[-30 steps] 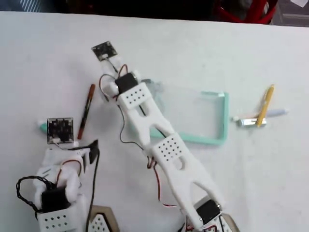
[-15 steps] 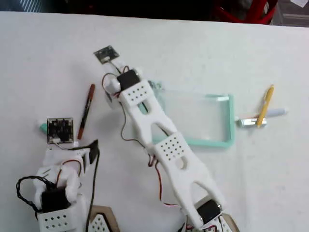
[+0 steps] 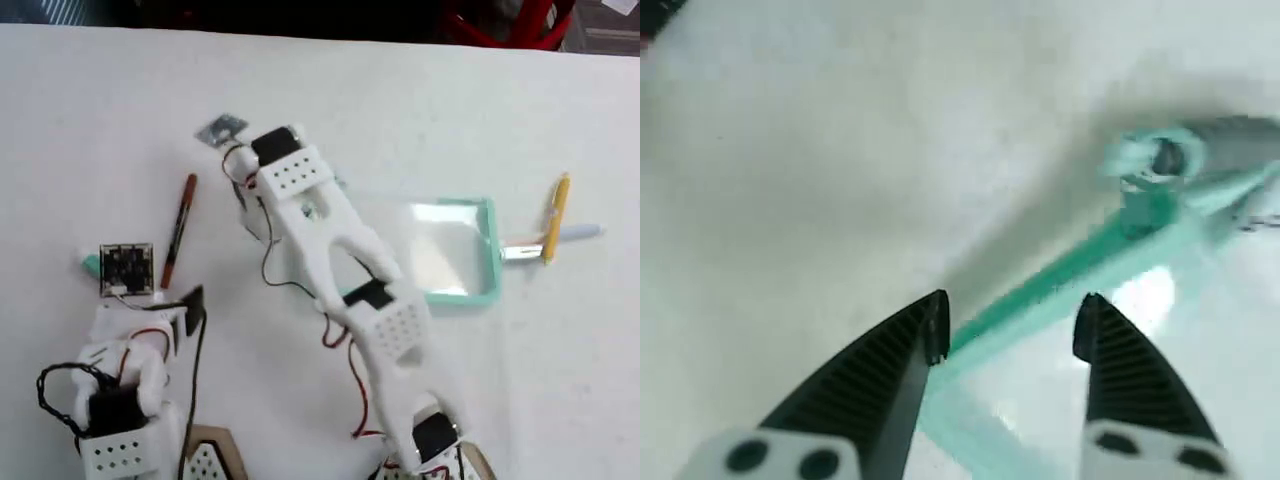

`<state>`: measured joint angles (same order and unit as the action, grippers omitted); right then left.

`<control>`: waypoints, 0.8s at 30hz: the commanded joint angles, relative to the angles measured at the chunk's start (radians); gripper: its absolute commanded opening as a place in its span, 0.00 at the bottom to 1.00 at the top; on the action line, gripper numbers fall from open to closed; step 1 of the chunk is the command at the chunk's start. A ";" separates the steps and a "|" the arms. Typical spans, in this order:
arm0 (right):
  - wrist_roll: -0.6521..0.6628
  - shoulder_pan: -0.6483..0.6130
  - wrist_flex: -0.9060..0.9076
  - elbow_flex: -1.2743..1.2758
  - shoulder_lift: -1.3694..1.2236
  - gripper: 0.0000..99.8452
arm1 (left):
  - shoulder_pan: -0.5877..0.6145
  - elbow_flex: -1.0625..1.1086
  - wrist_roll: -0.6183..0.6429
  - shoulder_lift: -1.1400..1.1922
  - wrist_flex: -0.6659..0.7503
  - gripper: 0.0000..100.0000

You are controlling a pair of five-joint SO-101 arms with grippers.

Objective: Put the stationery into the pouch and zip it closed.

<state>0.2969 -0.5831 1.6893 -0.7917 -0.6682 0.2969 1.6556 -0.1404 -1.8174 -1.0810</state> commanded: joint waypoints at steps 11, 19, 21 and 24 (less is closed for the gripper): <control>-0.072 0.033 -0.403 0.189 0.044 0.24 | 0.007 -0.006 -0.011 -0.007 0.018 0.30; -0.052 0.033 -0.407 0.187 -0.087 0.24 | 0.007 -0.006 -0.011 -0.007 0.018 0.30; -0.052 0.033 -0.407 0.187 -0.113 0.24 | 0.007 -0.006 -0.011 -0.007 0.018 0.30; -0.052 0.028 -0.406 0.187 -0.150 0.24 | 0.007 -0.006 -0.011 -0.007 0.018 0.30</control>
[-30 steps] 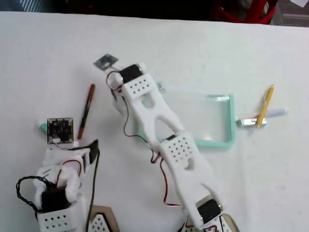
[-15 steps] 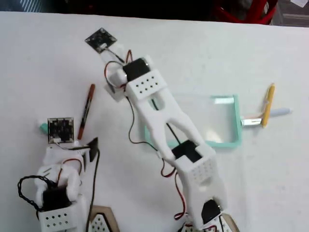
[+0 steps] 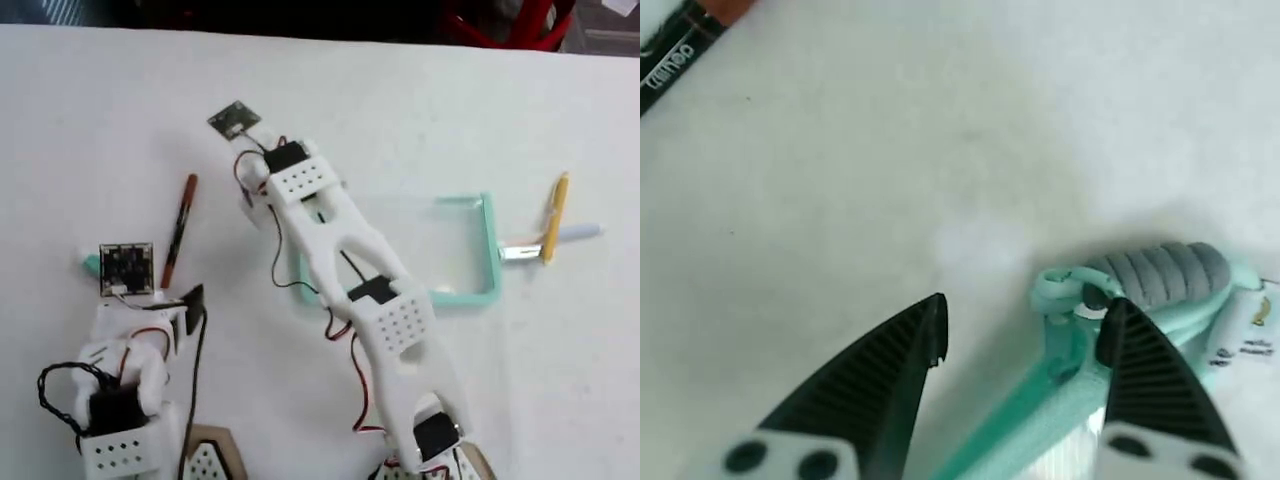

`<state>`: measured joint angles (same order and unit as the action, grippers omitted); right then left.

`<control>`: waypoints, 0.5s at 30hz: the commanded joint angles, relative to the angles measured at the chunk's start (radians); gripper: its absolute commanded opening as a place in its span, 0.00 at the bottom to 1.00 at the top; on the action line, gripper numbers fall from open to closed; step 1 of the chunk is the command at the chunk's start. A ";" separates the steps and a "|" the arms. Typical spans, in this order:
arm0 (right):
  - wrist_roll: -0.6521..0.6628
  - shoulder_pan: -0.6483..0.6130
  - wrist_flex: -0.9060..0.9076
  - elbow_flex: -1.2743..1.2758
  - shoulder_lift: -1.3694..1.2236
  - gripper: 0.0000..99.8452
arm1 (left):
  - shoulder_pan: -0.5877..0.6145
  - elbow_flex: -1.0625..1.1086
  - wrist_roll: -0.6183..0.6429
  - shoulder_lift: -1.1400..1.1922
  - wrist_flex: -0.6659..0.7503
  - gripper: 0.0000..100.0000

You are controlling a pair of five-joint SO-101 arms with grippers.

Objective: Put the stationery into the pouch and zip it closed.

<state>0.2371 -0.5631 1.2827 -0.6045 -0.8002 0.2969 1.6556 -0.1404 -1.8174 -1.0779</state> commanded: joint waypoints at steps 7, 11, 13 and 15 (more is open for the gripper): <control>0.011 -0.015 0.027 -0.040 -0.045 0.24 | 0.007 -0.006 -0.011 -0.007 0.015 0.30; 0.147 -0.054 0.097 -0.078 -0.087 0.24 | 0.007 -0.006 -0.011 -0.007 0.015 0.30; 0.249 -0.081 0.163 -0.121 -0.113 0.24 | 0.007 -0.006 -0.011 -0.007 0.015 0.30; 0.328 -0.110 0.222 -0.166 -0.136 0.24 | 0.007 -0.006 -0.011 -0.007 0.015 0.30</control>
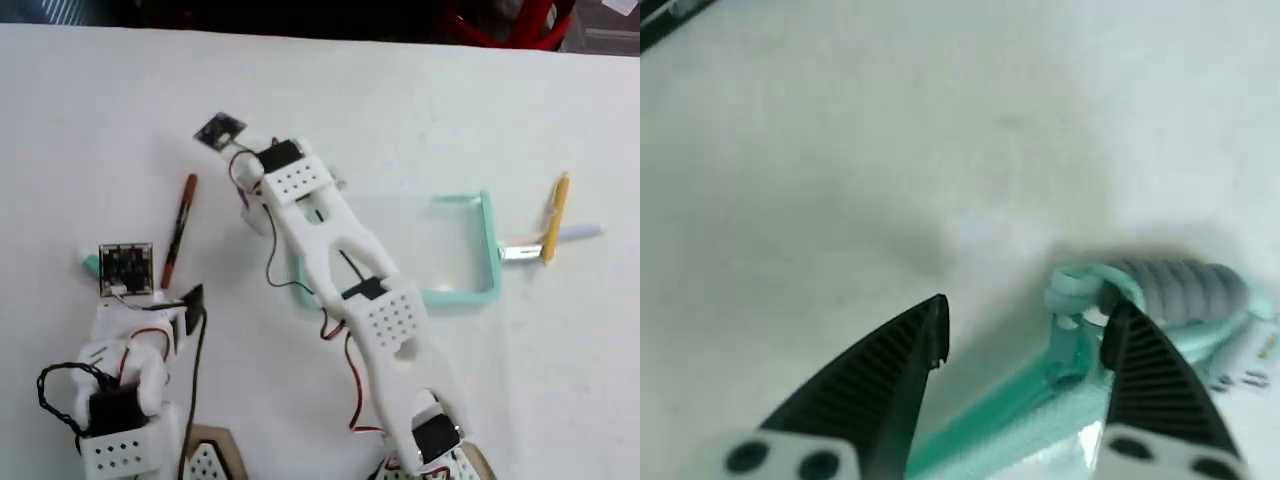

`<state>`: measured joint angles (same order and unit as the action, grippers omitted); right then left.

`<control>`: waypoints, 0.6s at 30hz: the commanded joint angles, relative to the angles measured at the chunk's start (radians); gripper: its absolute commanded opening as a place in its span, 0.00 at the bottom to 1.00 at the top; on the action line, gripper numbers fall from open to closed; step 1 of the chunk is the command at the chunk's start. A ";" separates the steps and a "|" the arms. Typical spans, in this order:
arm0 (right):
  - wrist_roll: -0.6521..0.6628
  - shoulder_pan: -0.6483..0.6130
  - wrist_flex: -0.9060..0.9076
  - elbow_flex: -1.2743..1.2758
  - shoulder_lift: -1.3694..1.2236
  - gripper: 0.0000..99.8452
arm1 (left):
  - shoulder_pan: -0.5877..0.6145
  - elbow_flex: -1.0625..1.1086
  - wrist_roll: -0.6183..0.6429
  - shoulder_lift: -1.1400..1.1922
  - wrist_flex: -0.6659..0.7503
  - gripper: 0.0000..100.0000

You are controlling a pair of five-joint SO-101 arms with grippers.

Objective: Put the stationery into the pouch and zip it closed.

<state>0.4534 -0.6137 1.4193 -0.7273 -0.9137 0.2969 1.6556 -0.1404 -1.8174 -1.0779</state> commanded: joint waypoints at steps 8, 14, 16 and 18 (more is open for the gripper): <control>0.207 -0.082 0.278 -0.356 -0.039 0.19 | 0.007 -0.006 -0.011 -0.007 0.015 0.30; -0.137 0.024 0.292 -0.615 -0.050 0.04 | 0.007 -0.006 -0.011 -0.007 0.015 0.30; -0.198 0.030 0.294 -0.617 -0.050 0.10 | 0.007 -0.006 -0.011 -0.007 0.015 0.30; -0.207 0.031 0.292 -0.609 -0.054 0.17 | 0.007 -0.006 -0.011 -0.007 0.015 0.30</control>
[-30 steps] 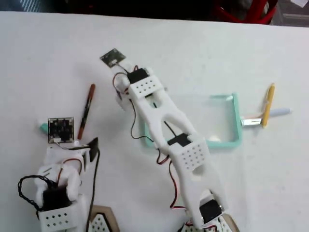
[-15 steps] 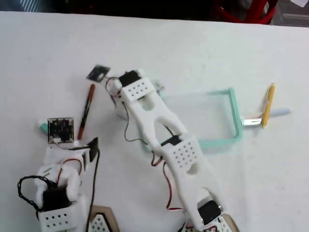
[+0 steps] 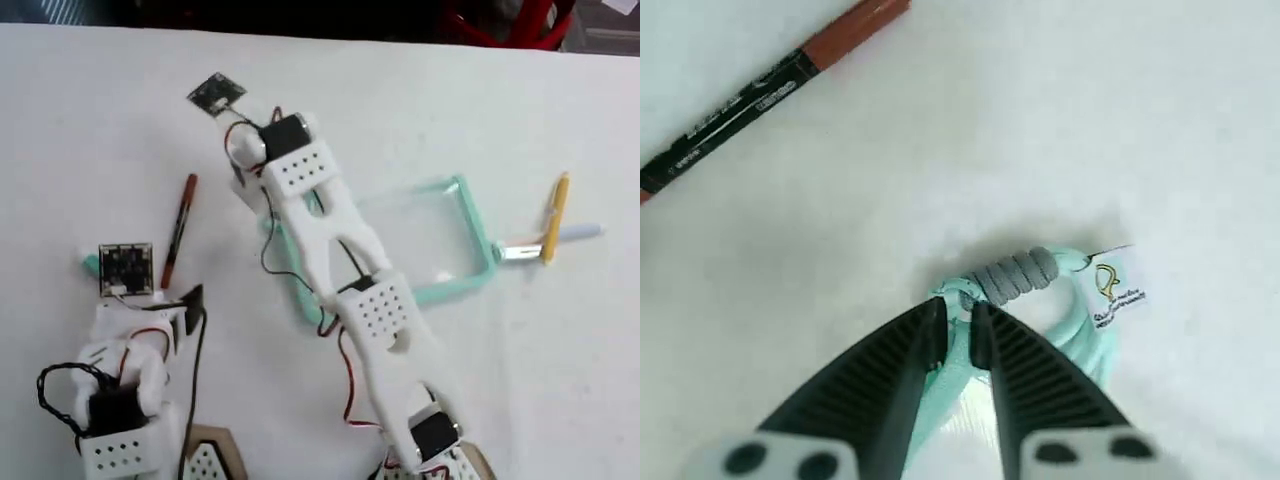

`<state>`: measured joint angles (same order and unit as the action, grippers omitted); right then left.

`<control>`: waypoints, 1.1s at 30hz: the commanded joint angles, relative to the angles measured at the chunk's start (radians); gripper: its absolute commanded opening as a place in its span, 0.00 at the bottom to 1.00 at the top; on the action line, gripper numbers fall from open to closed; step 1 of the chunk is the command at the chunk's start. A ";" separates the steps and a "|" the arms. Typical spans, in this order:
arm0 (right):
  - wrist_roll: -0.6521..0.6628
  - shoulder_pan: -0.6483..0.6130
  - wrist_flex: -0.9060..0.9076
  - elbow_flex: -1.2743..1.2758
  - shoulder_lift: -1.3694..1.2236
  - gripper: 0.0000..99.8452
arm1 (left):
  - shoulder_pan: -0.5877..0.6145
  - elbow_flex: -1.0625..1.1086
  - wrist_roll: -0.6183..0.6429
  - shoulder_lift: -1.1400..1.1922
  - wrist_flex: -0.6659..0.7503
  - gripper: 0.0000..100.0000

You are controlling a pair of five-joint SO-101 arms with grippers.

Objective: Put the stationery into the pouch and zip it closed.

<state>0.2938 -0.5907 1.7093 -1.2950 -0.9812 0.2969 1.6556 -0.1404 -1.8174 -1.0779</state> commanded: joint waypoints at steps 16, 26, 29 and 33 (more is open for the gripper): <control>-0.411 0.021 -0.088 -0.037 -0.177 0.15 | 0.007 -0.006 -0.011 -0.007 0.015 0.30; -0.448 0.005 -0.147 -0.026 -0.185 0.15 | 0.007 -0.006 -0.011 -0.007 0.015 0.30; -0.473 0.002 -0.147 -0.026 -0.199 0.20 | 0.008 -0.006 -0.008 -0.007 0.015 0.30; -0.535 -0.035 -0.145 -0.037 -0.257 0.23 | 0.013 -0.012 -0.003 -0.007 0.015 0.31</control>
<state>-0.2064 -0.5969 1.5681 -1.3027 -1.2236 0.3015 1.6556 -0.1404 -1.8174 -1.0779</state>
